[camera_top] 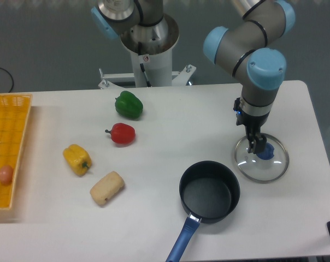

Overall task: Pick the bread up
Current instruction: 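Open the gripper and lift it off the glass lid's blue knob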

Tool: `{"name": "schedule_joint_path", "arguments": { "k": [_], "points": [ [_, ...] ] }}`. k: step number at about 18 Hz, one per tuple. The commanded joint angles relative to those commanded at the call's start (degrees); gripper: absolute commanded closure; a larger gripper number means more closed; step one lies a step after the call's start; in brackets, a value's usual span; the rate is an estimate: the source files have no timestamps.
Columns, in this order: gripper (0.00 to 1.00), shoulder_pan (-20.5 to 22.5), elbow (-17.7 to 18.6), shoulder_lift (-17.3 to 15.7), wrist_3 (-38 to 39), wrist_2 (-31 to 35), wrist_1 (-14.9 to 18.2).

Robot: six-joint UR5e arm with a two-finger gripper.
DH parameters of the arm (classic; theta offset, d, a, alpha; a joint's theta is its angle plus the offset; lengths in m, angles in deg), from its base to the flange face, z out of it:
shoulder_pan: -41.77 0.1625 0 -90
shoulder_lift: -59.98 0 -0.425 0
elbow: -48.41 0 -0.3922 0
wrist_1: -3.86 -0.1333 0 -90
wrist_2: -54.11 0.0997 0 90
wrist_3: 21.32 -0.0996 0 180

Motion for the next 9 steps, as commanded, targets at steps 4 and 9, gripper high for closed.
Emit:
{"name": "schedule_joint_path", "arguments": {
  "k": [4, 9],
  "points": [
    [0.00, 0.09, 0.35, -0.09, 0.00, 0.00, 0.18],
    [0.00, 1.23, 4.12, -0.70, 1.83, -0.35, -0.53]
  ]
}}
